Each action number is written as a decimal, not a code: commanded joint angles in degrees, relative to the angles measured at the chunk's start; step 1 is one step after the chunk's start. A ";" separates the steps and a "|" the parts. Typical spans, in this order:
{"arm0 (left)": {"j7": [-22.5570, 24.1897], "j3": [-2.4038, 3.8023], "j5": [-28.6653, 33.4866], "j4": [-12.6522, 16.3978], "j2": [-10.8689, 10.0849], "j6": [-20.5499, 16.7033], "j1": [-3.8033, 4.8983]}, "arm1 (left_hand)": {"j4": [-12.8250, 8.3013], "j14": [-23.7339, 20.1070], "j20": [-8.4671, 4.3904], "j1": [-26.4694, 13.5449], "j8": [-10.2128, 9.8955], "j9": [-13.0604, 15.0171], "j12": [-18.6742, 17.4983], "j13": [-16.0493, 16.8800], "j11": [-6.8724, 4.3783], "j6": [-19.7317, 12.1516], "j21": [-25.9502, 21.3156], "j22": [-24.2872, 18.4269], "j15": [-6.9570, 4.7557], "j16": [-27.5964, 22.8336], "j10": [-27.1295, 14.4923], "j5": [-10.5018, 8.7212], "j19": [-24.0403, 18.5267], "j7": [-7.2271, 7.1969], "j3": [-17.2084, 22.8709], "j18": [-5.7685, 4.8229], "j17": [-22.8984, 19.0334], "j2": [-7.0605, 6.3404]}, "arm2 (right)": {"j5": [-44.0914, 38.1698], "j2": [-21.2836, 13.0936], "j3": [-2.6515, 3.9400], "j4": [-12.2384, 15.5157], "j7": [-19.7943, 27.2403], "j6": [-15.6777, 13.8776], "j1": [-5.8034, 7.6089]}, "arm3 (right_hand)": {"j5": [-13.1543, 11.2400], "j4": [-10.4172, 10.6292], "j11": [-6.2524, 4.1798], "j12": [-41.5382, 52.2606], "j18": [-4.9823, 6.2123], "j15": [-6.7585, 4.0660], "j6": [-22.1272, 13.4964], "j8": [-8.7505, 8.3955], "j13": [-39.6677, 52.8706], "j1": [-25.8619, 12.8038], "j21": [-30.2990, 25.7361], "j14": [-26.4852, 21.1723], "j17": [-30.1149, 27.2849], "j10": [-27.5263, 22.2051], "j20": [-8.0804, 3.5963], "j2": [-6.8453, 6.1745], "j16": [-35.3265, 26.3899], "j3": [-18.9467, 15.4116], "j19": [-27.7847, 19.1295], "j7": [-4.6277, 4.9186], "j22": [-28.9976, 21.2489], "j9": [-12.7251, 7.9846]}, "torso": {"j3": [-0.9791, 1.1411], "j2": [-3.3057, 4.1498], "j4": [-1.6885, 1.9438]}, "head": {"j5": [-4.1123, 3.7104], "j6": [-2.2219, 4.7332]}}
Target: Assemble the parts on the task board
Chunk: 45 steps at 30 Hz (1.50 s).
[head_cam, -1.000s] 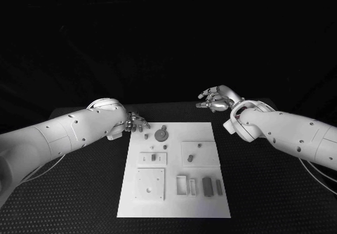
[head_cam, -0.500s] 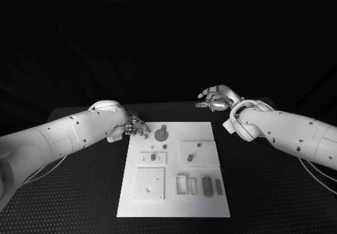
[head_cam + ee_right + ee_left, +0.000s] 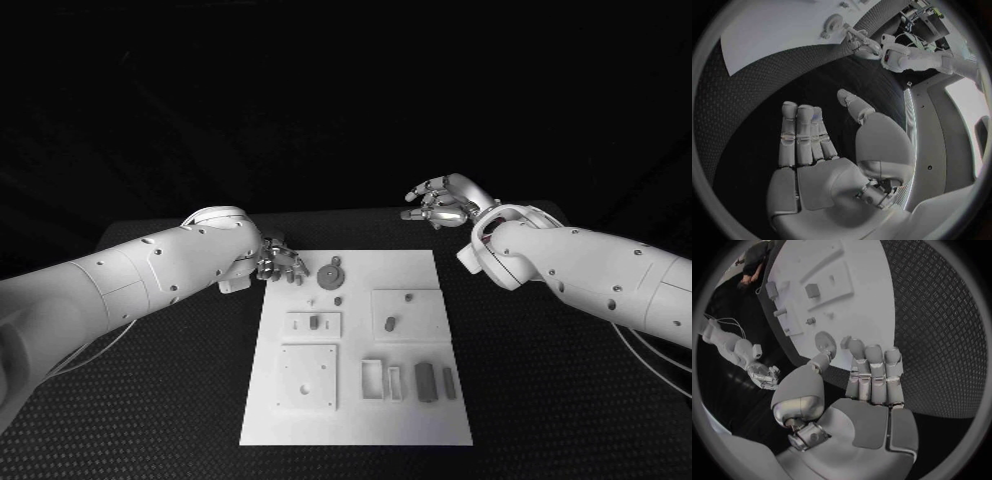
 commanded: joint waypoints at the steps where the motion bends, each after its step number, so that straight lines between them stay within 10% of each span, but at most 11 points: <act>1: 0.79 0.01 1.11 -0.16 0.14 1.38 0.00 | -0.34 -0.45 -7.82 0.04 0.23 0.06 -0.21 0.05 0.35 -0.18 0.21 -0.09 0.02 0.25 0.03 -0.32 -0.44 0.25 -0.01 -0.58 -0.04 0.45 | -0.14 0.01 0.03 0.11 0.44 0.31 -0.02 | 0.33 -0.40 -0.04 0.33 1.73 0.02 0.01 0.21 -0.08 -0.12 -0.36 -0.52 -0.09 -0.36 0.38 0.30 0.36 0.03 0.00 0.29 0.09 -0.09 | -0.01 0.00 -0.02 | -0.07 0.06; 24: 1.35 0.01 2.62 -1.90 0.82 0.13 -1.09 | -2.54 -0.48 -7.68 2.26 0.21 0.15 -0.28 0.03 0.38 -0.01 0.62 -0.35 0.14 0.49 0.21 -0.32 -0.61 0.27 0.39 -0.57 -0.18 4.17 | -0.18 0.14 0.03 0.14 0.45 0.39 -0.02 | 0.30 -0.43 -0.04 0.41 1.73 0.03 0.00 0.22 -0.20 -0.08 -0.40 -0.54 -0.15 -0.39 0.38 0.29 0.39 0.04 0.02 0.30 0.13 -0.12 | -0.06 0.04 -0.11 | -0.28 -0.12; 37: 1.92 0.11 7.28 -1.32 -0.26 -1.74 -1.08 | -5.47 0.26 -7.58 6.11 1.23 0.67 -0.17 0.00 -0.13 2.01 1.31 -0.44 0.22 1.05 1.33 -0.31 -0.37 -0.29 1.64 -0.55 -0.18 10.92 | -0.18 0.04 0.03 0.11 0.43 0.43 -0.02 | 0.29 -0.43 -0.04 0.46 1.73 0.03 0.01 0.23 -0.25 -0.10 -0.41 -0.54 -0.17 -0.40 0.38 0.30 0.41 0.04 0.03 0.30 0.15 -0.12 | 0.00 0.02 0.03 | -0.46 -0.23; 45: 1.53 0.23 10.58 0.28 -1.91 -2.08 -1.05 | -6.73 0.80 -7.47 5.85 1.58 0.74 -0.36 -0.15 -0.57 3.26 1.62 -0.66 0.31 1.31 2.04 -0.32 -0.21 -0.74 0.77 -0.56 -0.26 12.78 | -0.18 -0.09 0.03 0.16 0.39 0.52 -0.02 | 0.30 -0.44 -0.04 0.49 1.73 0.03 0.02 0.25 -0.28 -0.11 -0.42 -0.54 -0.19 -0.40 0.38 0.29 0.43 0.02 0.04 0.30 0.17 -0.13 | 0.01 -0.01 0.03 | -0.35 -0.23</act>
